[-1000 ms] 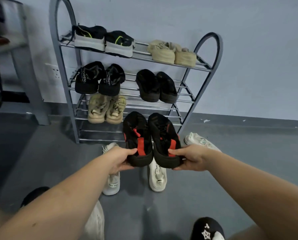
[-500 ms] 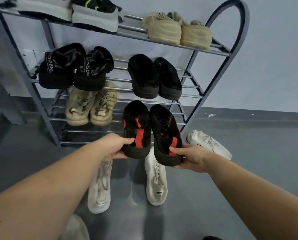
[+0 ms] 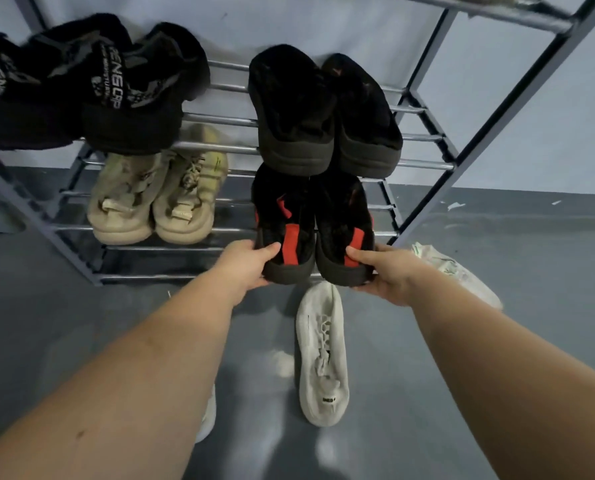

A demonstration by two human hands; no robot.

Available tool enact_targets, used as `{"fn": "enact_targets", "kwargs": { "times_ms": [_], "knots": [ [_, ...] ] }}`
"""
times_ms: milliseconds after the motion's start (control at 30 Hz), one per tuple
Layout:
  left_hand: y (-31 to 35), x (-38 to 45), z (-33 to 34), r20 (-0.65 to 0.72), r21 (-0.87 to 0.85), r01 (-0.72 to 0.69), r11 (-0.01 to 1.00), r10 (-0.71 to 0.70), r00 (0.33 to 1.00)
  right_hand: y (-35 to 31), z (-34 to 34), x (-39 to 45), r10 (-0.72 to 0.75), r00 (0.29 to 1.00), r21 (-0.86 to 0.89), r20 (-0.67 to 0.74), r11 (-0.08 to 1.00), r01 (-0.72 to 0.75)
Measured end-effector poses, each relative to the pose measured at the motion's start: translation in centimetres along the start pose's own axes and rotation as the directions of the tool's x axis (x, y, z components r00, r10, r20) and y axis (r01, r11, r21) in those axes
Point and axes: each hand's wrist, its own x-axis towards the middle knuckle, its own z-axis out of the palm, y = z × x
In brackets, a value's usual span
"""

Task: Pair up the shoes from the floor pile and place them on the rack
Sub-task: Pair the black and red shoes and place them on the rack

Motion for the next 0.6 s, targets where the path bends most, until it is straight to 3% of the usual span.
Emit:
{"fn": "enact_targets", "kwargs": {
  "times_ms": [100, 167, 233, 367, 467, 600],
  "knots": [
    [-0.3, 0.6, 0.8, -0.146, -0.008, -0.129, 0.992, 0.126, 0.981, -0.1, 0.6, 1.4, -0.067, 0.987, 0.069, -0.148, 0.995, 0.078],
    [-1.0, 0.8, 1.1, -0.208, 0.132, -0.184, 0.974, 0.209, 0.956, 0.3, 1.2, 2.3, -0.077, 0.949, 0.082, -0.305, 0.991, 0.107],
    [-1.7, 0.4, 1.3, -0.2, 0.299, -0.224, 0.927, 0.29, 0.936, 0.7, 1.6, 2.7, -0.116, 0.921, 0.006, -0.372, 0.992, 0.127],
    [-2.7, -0.4, 1.3, -0.162, 0.587, -0.259, 0.767, 0.424, 0.891, 1.0, 1.6, 1.9, -0.132, 0.964, -0.023, -0.229, 0.991, 0.131],
    [-3.0, -0.8, 1.3, -0.135, 0.731, -0.232, 0.641, 0.47, 0.872, 1.2, 1.0, 0.5, -0.178, 0.979, -0.246, -0.101, 0.958, 0.149],
    [-3.4, -0.8, 1.7, -0.202, 0.721, -0.237, 0.651, 0.524, 0.827, 1.8, 0.6, 0.0, -0.33, 0.932, -0.496, -0.147, 0.84, 0.22]
  ]
}}
